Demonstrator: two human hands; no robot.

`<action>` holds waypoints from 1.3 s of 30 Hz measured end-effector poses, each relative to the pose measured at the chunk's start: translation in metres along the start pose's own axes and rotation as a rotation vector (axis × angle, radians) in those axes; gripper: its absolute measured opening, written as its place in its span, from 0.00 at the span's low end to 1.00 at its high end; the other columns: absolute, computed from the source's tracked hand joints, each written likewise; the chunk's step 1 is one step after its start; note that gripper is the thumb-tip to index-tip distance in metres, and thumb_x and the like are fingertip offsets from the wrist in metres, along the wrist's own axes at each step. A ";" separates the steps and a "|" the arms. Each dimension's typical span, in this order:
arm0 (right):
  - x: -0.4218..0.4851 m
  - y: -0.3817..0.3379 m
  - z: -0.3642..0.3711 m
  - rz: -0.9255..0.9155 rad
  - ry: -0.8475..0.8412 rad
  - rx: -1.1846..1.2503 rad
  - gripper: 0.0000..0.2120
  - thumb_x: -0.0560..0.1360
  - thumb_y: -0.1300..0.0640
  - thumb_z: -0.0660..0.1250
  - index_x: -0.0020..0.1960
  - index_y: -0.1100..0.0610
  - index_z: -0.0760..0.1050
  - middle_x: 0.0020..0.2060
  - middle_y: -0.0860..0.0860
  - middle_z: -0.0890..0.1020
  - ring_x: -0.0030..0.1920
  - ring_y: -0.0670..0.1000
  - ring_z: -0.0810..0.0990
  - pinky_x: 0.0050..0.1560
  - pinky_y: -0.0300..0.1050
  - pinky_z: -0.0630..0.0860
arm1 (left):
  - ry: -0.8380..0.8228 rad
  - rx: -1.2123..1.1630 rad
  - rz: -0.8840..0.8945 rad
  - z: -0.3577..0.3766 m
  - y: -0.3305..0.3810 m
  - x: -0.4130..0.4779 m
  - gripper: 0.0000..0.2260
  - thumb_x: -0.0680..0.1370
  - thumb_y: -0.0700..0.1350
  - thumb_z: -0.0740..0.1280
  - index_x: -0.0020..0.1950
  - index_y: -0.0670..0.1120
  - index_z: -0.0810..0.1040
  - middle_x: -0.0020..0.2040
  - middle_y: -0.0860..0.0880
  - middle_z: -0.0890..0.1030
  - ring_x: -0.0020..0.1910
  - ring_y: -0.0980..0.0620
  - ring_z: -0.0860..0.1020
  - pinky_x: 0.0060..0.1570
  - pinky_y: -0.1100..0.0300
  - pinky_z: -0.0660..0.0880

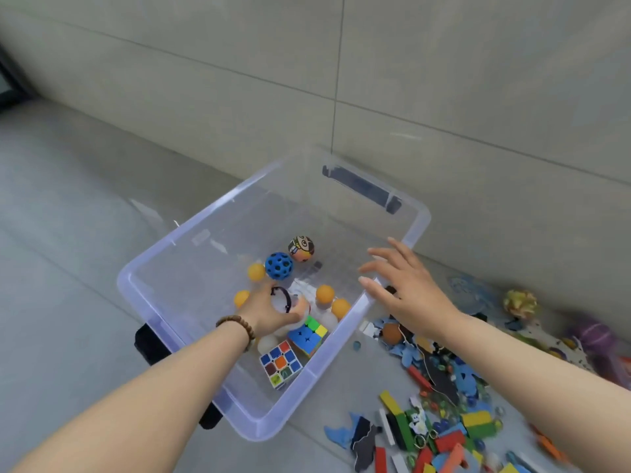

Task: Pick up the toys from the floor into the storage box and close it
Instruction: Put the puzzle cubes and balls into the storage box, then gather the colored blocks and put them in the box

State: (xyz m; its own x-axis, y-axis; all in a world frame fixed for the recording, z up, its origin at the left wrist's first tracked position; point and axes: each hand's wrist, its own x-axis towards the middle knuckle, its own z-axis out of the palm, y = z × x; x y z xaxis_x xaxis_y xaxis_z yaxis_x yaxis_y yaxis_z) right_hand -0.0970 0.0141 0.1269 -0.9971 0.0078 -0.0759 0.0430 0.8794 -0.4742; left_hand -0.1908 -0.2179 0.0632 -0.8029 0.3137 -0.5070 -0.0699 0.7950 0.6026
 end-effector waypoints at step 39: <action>-0.269 0.181 0.125 0.788 0.051 0.275 0.32 0.63 0.40 0.75 0.63 0.48 0.70 0.63 0.49 0.68 0.66 0.51 0.64 0.63 0.45 0.65 | -0.378 0.072 0.304 0.281 0.072 -0.078 0.13 0.76 0.49 0.68 0.59 0.51 0.74 0.53 0.56 0.76 0.46 0.52 0.77 0.46 0.59 0.78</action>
State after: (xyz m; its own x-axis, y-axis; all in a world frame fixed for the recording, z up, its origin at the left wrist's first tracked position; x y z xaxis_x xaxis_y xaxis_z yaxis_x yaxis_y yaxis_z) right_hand 0.1871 0.1118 -0.0484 -0.6702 0.5990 -0.4382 0.7359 0.4603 -0.4965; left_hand 0.0334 -0.0392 -0.0268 -0.5089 0.6927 -0.5111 0.1858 0.6681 0.7205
